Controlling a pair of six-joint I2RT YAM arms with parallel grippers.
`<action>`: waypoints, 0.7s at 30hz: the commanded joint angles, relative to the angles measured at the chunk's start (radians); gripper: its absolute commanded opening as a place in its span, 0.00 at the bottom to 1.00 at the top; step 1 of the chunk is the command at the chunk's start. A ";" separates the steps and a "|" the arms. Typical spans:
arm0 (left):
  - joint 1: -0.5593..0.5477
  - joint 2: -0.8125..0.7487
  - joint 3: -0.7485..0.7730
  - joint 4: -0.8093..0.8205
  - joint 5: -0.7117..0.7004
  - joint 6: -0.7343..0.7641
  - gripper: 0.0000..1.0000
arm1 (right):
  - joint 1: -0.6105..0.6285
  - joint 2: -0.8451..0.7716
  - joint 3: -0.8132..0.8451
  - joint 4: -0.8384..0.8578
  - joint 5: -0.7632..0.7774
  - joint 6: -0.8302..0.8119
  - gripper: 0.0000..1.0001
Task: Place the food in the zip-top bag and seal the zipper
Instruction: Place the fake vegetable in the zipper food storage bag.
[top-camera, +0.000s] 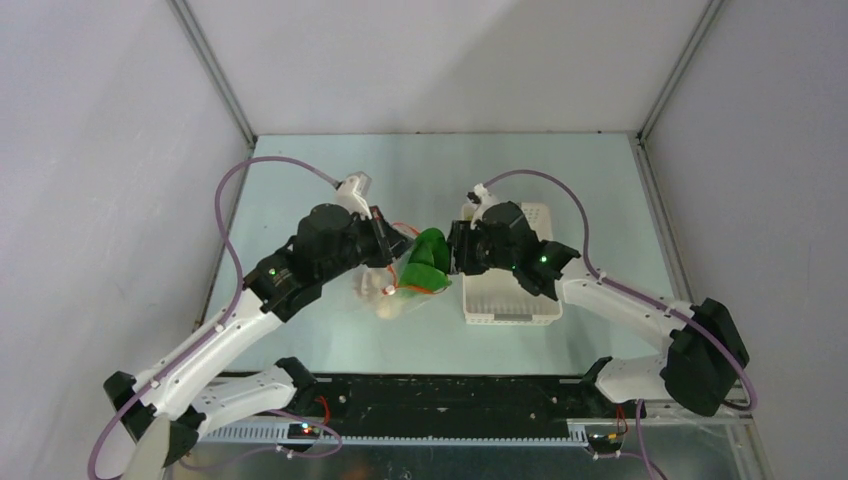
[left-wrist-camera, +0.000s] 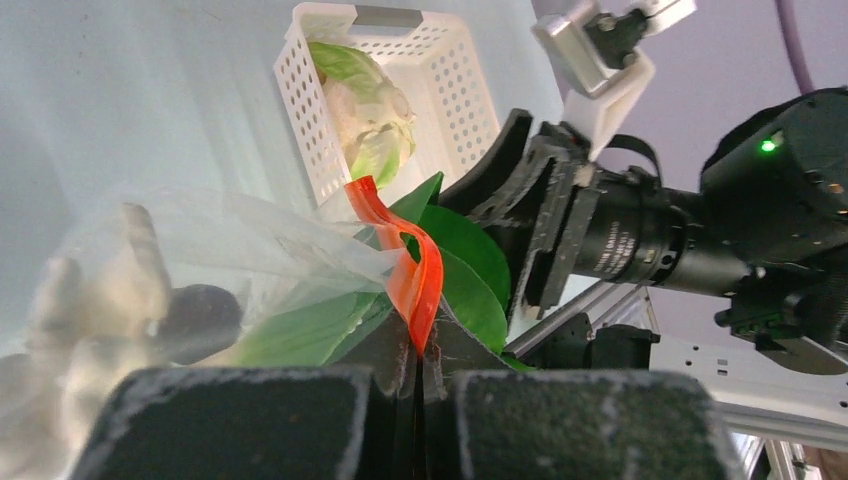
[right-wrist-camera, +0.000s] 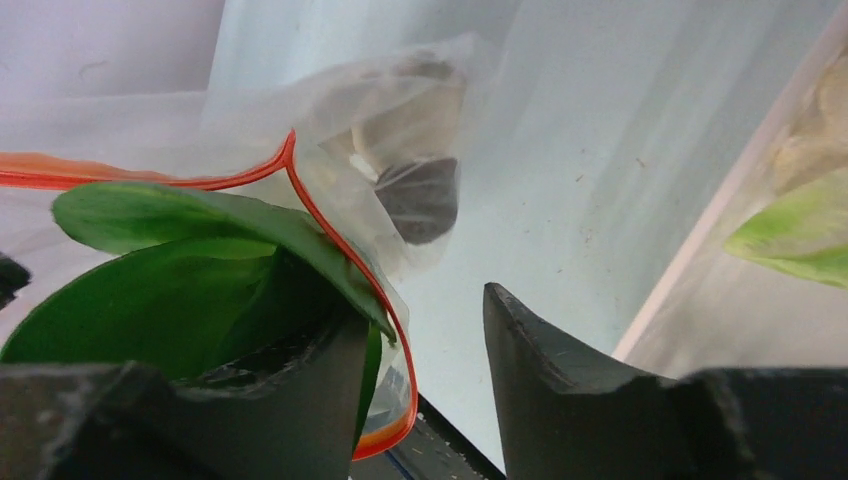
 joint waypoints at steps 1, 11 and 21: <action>0.000 -0.034 -0.009 0.085 0.039 0.019 0.00 | 0.023 0.032 0.013 0.086 -0.049 0.016 0.47; 0.002 -0.050 -0.013 0.049 -0.060 0.019 0.00 | 0.026 -0.041 0.017 0.096 -0.050 -0.009 0.00; 0.001 0.081 -0.002 -0.124 -0.221 0.034 0.05 | 0.021 -0.150 0.172 -0.226 0.265 -0.116 0.00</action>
